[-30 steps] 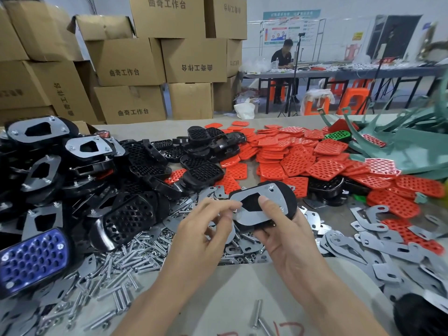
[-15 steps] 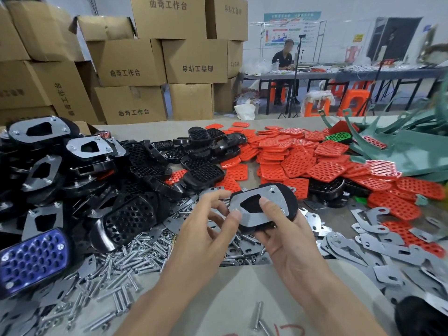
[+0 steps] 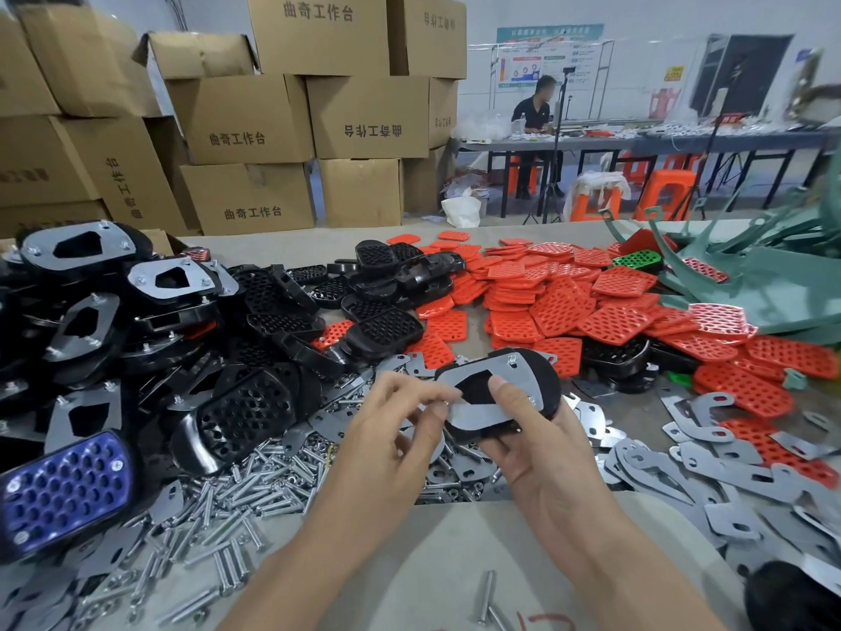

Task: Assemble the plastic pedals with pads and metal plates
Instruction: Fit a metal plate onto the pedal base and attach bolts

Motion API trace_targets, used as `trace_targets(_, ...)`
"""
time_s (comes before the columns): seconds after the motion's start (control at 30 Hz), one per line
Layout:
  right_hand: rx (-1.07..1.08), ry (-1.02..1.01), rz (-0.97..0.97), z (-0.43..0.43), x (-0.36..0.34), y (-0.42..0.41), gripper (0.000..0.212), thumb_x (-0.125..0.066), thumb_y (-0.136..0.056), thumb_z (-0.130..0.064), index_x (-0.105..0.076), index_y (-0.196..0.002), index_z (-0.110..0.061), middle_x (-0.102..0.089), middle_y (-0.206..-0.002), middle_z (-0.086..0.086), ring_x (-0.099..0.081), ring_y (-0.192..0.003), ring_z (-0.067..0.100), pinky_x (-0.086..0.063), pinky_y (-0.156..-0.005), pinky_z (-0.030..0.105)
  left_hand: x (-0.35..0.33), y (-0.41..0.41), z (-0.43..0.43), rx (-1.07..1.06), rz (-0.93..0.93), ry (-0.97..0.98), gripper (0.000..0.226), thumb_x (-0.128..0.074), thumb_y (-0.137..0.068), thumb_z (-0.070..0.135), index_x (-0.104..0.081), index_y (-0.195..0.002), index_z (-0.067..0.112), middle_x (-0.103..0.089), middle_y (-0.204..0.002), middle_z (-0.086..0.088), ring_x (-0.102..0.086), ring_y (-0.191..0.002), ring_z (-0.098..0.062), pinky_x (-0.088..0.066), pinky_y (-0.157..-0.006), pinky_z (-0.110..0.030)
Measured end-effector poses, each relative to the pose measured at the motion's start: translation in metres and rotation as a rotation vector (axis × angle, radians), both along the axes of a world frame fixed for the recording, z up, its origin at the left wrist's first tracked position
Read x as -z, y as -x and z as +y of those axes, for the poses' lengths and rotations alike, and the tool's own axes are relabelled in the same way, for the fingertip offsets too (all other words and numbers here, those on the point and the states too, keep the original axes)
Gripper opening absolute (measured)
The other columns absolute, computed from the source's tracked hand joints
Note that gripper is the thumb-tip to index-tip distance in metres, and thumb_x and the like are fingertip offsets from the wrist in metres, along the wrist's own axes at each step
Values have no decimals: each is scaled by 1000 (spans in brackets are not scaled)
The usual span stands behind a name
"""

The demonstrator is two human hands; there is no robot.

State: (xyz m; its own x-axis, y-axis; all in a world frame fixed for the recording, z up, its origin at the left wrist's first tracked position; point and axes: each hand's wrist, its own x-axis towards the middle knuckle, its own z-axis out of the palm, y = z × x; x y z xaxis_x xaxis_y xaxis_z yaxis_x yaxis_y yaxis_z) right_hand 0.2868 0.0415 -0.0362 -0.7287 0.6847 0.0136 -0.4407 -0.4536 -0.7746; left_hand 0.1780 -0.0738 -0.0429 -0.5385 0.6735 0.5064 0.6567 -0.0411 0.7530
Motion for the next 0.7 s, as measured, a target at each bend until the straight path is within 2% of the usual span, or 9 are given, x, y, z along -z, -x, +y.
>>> trace_targets(0.1,0,19,10,0,1,0,36,-62,-97,-9,-58,-131,2,-72,-122,21,-70,-113,37,-63,-82,35,2,0,1,14,-70,-17,21,-53,-101,37,-57,-120,47,-57,-106,12,-60,-88,-11,-42,-62,-10)
trace_targets(0.2,-19,-14,1,-1,1,1,35,-61,-98,-9,-56,-129,6,-72,-119,25,-71,-110,39,-62,-78,33,1,2,1,-30,-110,0,13,-59,-94,51,-57,-103,42,-61,-103,13,-62,-85,-6,-44,-63,-12)
trace_targets(0.27,-3,-9,-5,0,1,1,34,-61,-98,-8,-57,-128,7,-71,-118,27,-71,-109,40,-62,-76,33,2,2,1,-21,-42,8,7,-56,-96,44,-62,-100,42,-58,-105,12,-62,-90,-9,-45,-64,-15)
trace_targets(0.37,25,23,-8,2,2,2,35,-62,-97,-8,-58,-130,3,-73,-119,21,-72,-111,37,-63,-80,35,4,1,0,25,4,14,28,-49,-104,24,-62,-117,45,-54,-108,13,-60,-84,-12,-44,-61,-15)
trace_targets(0.43,12,1,-13,2,2,2,36,-63,-97,-9,-58,-130,2,-74,-119,20,-72,-110,35,-63,-83,35,3,1,1,11,-114,-4,19,-55,-101,35,-57,-117,46,-57,-105,14,-60,-80,-6,-42,-59,-12)
trace_targets(0.5,-2,-37,-28,1,3,2,35,-63,-97,-10,-57,-129,4,-73,-118,24,-72,-108,38,-63,-84,38,2,2,1,-26,-121,0,13,-57,-94,50,-58,-104,42,-61,-101,13,-61,-77,-3,-44,-60,-12)
trace_targets(0.57,15,-58,-51,2,3,1,34,-62,-97,-10,-58,-128,5,-71,-119,26,-70,-111,42,-62,-90,44,3,2,1,-37,-20,17,6,-56,-98,41,-62,-97,39,-59,-105,14,-62,-90,-7,-45,-67,-14)
trace_targets(0.63,36,-51,-53,3,4,1,32,-62,-98,-8,-58,-127,4,-71,-119,25,-68,-113,43,-61,-92,45,5,2,1,-3,58,33,24,-53,-103,20,-65,-102,41,-54,-108,15,-61,-89,-12,-45,-65,-16)
trace_targets(0.7,43,-40,-47,4,5,2,33,-62,-98,-8,-58,-129,2,-72,-120,24,-69,-113,42,-60,-95,47,6,1,1,-21,15,24,23,-52,-101,25,-60,-110,44,-56,-109,16,-60,-84,-11,-46,-63,-15)
